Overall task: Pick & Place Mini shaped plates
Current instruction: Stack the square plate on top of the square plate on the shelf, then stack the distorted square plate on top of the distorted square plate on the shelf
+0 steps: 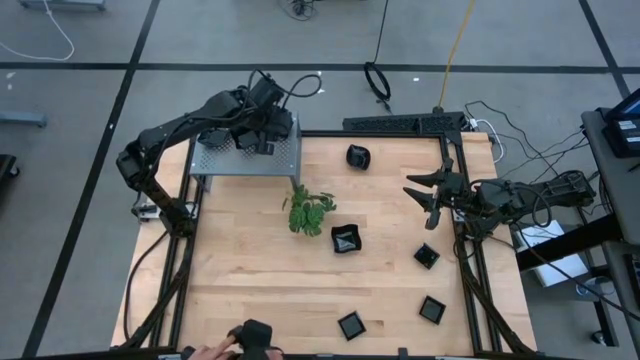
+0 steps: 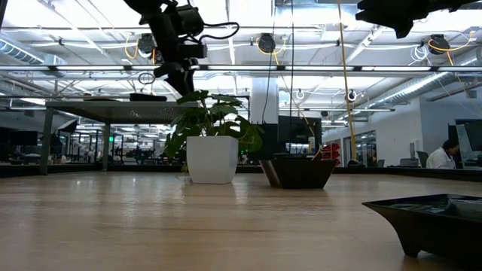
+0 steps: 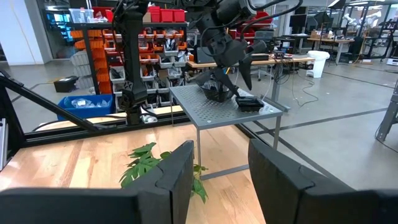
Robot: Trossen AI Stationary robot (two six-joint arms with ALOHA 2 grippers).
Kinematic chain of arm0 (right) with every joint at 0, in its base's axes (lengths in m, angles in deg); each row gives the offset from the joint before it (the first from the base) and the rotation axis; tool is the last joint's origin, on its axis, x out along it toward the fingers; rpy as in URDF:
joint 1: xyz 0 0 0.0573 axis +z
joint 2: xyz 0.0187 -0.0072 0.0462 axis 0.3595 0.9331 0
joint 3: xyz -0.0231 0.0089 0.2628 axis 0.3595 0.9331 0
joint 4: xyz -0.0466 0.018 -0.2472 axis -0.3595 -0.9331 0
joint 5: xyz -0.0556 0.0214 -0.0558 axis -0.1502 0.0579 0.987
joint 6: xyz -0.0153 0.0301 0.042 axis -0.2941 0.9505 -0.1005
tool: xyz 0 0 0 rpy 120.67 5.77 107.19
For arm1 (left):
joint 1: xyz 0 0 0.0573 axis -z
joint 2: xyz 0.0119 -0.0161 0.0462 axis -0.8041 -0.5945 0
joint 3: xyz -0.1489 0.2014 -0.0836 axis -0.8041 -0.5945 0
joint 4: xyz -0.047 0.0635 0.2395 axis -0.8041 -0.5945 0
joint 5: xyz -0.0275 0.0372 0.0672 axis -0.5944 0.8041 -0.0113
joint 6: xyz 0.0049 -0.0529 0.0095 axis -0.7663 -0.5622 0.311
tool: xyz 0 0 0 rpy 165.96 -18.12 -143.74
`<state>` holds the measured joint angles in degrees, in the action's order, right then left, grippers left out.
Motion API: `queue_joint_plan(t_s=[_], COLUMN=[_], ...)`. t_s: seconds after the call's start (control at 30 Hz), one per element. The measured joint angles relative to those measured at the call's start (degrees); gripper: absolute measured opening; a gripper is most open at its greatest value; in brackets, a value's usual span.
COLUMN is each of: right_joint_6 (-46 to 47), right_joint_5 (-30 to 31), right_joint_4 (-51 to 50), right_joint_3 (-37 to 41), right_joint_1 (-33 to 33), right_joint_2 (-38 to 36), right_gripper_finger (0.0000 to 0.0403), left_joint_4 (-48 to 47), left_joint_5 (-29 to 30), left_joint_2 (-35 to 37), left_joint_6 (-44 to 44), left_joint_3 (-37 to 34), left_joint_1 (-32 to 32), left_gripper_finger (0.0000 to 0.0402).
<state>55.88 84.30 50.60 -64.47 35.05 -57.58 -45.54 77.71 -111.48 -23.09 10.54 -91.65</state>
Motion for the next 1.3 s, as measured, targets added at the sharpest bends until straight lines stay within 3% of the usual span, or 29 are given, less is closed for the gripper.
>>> queue_joint_plan(t_s=[0.43,0.7,0.9,1.1,1.3], right_joint_6=[-0.01,0.0,-0.01,-0.01,-0.02], right_joint_5=[0.0,0.0,0.02,0.02,0.02], right_joint_4=[0.0,0.0,0.0,0.0,0.0], right_joint_3=[0.02,0.02,0.02,0.02,0.02], right_joint_1=[-0.02,-0.02,-0.02,-0.02,0.0], right_joint_2=[-0.02,-0.01,-0.02,0.0,-0.02], right_gripper_finger=[0.0141,0.0141,0.0141,0.0141,0.0141], left_joint_4=[2.02,11.92,13.7,14.29,18.13], left_joint_5=[0.3,-0.42,-4.27,-4.31,0.52], left_joint_2=[1.08,0.43,0.35,0.33,-0.75], left_joint_6=[-0.06,-8.38,-13.66,-22.32,-28.57], left_joint_3=[0.01,0.07,0.02,0.02,0.08], left_joint_1=[2.27,9.13,14.91,21.96,29.4], left_gripper_finger=[0.0161,0.0161,0.0161,0.0161,0.0161])
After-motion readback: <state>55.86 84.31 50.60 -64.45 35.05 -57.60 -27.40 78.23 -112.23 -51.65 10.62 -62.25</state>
